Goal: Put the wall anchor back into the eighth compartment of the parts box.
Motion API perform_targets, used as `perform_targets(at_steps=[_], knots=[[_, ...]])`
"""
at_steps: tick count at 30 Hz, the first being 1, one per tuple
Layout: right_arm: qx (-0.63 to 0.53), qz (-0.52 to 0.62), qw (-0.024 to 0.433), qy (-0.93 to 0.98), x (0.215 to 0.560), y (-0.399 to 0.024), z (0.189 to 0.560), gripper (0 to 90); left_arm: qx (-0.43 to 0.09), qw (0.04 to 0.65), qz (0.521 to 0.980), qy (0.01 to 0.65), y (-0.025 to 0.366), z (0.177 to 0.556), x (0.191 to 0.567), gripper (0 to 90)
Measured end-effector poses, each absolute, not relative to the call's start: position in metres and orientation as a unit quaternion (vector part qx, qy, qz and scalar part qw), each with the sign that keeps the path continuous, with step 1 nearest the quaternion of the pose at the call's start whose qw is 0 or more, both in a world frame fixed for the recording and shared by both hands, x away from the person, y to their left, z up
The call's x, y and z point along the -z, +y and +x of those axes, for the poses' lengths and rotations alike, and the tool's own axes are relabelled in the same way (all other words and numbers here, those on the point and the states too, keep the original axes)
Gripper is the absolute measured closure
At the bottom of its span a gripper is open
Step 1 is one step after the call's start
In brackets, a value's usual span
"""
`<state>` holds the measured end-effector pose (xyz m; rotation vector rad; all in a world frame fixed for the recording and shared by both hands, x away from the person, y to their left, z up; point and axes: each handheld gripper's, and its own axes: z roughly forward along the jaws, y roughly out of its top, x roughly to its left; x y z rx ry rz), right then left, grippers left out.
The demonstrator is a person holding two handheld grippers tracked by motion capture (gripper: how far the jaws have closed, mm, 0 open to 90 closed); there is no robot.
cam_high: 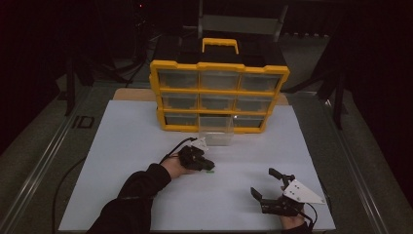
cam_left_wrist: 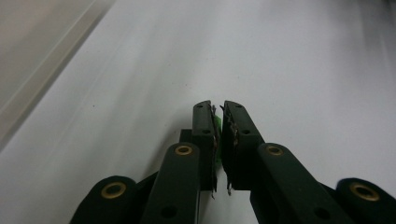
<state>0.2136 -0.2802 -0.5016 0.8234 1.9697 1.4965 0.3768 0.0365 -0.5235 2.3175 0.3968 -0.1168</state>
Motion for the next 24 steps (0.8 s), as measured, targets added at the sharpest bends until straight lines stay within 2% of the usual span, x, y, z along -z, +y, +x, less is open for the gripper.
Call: perform_targets(at_steps=[15, 24], knots=[[-0.555, 0.305, 0.265, 0.727, 0.501, -0.28, 0.213, 8.9, 0.026, 0.367, 0.917, 0.155, 0.038, 0.379, 0.507, 84.7], [-0.557, 0.302, 0.269, 0.726, 0.501, -0.281, 0.213, 8.8, 0.048, 0.383, 0.911, 0.144, 0.044, 0.381, 0.484, 84.8]])
